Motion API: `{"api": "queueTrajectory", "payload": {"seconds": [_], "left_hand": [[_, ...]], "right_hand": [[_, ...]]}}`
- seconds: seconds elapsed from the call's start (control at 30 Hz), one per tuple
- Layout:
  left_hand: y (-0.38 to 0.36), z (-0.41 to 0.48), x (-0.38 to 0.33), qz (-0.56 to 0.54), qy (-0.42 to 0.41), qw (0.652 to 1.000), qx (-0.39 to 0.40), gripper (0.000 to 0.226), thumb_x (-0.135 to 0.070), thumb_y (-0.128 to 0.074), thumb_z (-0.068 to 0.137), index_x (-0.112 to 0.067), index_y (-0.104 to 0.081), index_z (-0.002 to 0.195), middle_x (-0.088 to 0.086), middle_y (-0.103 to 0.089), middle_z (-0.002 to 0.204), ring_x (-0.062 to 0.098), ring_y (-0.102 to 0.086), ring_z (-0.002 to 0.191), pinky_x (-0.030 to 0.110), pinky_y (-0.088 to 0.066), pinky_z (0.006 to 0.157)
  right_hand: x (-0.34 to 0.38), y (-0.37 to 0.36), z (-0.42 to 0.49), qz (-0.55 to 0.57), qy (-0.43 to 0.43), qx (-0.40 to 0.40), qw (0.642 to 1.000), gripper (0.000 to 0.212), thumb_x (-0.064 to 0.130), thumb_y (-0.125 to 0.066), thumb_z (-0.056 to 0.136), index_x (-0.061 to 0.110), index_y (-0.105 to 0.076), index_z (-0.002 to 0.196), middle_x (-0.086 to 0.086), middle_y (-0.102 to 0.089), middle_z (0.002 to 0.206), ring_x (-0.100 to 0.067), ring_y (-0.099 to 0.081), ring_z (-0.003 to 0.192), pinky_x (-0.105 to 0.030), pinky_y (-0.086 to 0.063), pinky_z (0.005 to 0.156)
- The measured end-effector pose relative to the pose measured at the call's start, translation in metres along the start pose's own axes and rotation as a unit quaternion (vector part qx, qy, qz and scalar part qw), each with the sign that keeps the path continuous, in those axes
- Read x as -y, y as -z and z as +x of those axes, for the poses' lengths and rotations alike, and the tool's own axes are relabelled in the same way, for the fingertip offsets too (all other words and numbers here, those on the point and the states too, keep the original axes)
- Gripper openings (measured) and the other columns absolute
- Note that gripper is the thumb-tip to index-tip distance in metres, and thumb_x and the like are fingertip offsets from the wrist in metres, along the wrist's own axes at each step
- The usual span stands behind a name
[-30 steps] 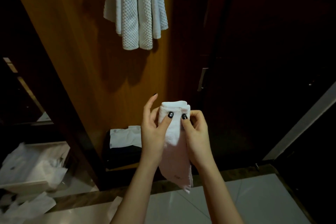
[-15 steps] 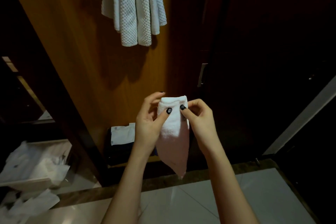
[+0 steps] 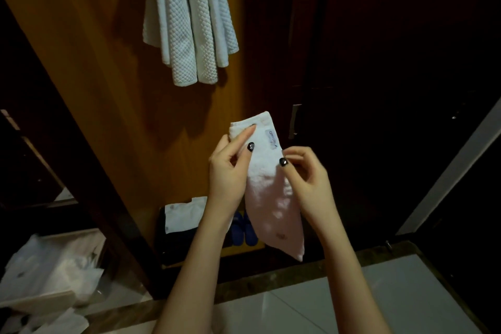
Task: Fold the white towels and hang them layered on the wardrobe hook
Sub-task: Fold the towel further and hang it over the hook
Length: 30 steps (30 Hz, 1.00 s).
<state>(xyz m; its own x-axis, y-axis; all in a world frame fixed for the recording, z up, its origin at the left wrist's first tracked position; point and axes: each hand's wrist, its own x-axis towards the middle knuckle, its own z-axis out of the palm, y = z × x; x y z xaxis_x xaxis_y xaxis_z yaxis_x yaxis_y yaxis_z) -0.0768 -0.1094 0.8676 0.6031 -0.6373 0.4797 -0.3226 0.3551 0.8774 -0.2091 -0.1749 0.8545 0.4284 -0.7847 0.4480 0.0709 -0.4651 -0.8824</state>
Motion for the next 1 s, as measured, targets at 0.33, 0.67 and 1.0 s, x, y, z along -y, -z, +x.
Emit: {"api": "queueTrajectory", "payload": {"seconds": [0.33, 0.67, 1.0], "left_hand": [[-0.003, 0.045, 0.006, -0.037, -0.002, 0.999, -0.04, 0.039, -0.003, -0.052, 0.098, -0.02, -0.059, 0.132, -0.014, -0.055, 0.116, -0.011, -0.056, 0.08, 0.013, -0.048, 0.07], [0.003, 0.068, 0.023, -0.137, 0.042, 0.989, -0.028, 0.041, -0.003, -0.053, 0.097, -0.038, -0.065, 0.115, -0.008, -0.057, 0.127, -0.001, -0.061, 0.112, 0.016, -0.053, 0.082], [0.01, 0.09, 0.034, -0.166, 0.041, 0.985, -0.016, 0.041, -0.001, -0.052, 0.097, -0.034, -0.068, 0.115, -0.005, -0.058, 0.133, 0.004, -0.056, 0.122, 0.015, -0.049, 0.088]], "right_hand": [[-0.023, 0.003, -0.006, -0.083, -0.061, 0.012, 0.995, 0.012, 0.019, -0.067, 0.091, 0.014, -0.06, 0.083, -0.002, -0.061, 0.078, -0.014, -0.059, 0.072, -0.023, -0.045, 0.062], [-0.031, 0.006, -0.002, -0.032, -0.062, -0.006, 0.998, 0.012, 0.016, -0.065, 0.093, 0.026, -0.057, 0.093, 0.011, -0.06, 0.076, 0.001, -0.055, 0.068, -0.012, -0.043, 0.061], [-0.036, 0.005, -0.005, -0.076, -0.116, 0.1, 0.985, 0.007, 0.026, -0.071, 0.089, 0.029, -0.068, 0.094, 0.007, -0.069, 0.09, 0.0, -0.063, 0.083, -0.011, -0.043, 0.061]]}}
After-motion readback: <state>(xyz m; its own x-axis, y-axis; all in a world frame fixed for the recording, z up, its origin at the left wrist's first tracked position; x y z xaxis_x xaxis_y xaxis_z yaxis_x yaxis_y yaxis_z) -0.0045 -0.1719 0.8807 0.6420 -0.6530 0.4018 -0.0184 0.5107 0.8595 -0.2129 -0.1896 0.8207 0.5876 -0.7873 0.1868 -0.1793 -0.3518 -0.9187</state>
